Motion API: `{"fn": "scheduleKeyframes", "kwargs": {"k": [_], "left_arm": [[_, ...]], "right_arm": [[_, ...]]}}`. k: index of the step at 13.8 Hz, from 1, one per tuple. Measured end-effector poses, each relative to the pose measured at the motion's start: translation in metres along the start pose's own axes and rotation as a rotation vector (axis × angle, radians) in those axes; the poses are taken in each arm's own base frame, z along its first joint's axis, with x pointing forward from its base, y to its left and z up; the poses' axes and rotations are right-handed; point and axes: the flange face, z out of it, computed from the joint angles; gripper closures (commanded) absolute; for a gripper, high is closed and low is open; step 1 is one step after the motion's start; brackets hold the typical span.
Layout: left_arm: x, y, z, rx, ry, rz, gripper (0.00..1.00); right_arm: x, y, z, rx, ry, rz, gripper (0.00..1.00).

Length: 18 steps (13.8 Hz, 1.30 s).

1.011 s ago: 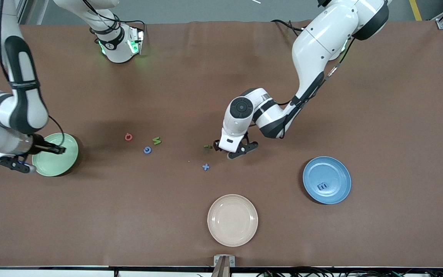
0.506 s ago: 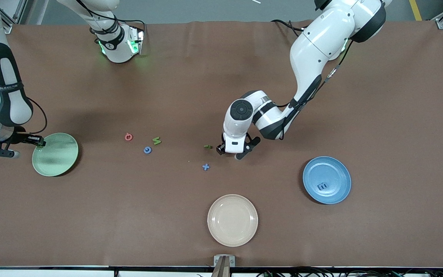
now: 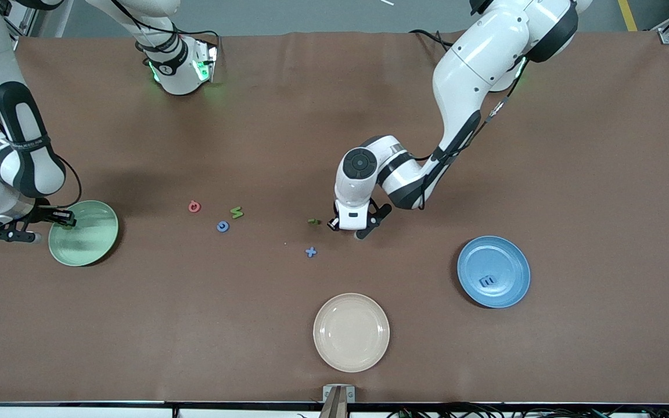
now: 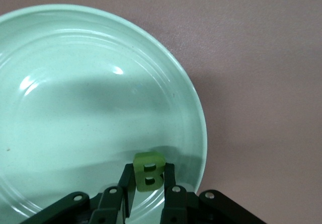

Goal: Sort upper and lower case letters into plates
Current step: 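Release green B onto the green plate while the left gripper grasps green u, then carry the green u to the blue plate with the left gripper and release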

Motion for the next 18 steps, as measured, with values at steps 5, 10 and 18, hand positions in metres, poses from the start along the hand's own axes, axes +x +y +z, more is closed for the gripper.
{"fn": "scheduleKeyframes", "kwargs": {"k": [5, 10, 18], "left_arm": [[0.082, 0.003, -0.028, 0.002, 0.059, 0.115, 0.99], [0.269, -0.045, -0.103, 0.092, 0.114, 0.394, 0.96], [0.383, -0.125, -0.084, 0.181, 0.026, 0.658, 0.0]], "right_arm": [[0.005, -0.007, -0.002, 0.003, 0.0, -0.013, 0.0], [0.022, -0.092, -0.063, 0.06, -0.096, 0.168, 0.0], [0.012, -0.342, -0.085, 0.008, -0.092, 0.543, 0.0]]}}
